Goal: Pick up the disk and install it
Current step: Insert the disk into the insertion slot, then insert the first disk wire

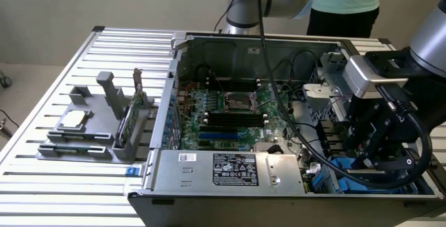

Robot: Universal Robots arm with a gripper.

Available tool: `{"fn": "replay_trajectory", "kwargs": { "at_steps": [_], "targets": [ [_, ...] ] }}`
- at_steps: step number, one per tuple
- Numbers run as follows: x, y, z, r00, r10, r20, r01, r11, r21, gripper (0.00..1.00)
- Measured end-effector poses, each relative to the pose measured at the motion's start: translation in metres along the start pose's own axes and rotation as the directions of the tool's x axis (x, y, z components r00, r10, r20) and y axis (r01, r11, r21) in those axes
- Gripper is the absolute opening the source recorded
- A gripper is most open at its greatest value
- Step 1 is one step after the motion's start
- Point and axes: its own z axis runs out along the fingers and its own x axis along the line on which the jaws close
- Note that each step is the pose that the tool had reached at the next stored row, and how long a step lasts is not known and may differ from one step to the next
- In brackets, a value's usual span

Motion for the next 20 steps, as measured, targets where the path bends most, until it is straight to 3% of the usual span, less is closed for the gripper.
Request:
{"fn": "replay_trajectory", "kwargs": {
  "at_steps": [3,6,8,9,20],
  "targets": [
    [-0.0011,-0.0024,-0.0006,1.0,-0.005,-0.0003,0.005,1.0,0.0001,0.38],
    [-0.0021,-0.0046,-0.0012,1.0,-0.009,-0.0006,0.009,1.0,0.0001,0.2],
    [-0.0023,-0.0055,-0.0013,0.9999,-0.011,-0.0005,0.011,0.9999,0.0002,0.2],
    [-0.0023,-0.0057,-0.0014,0.9999,-0.011,-0.0014,0.011,0.9999,-0.0008,0.13],
    [-0.0023,-0.0057,-0.0014,0.9999,-0.011,-0.0016,0.011,0.9999,-0.0011,0.13]
  ]
}}
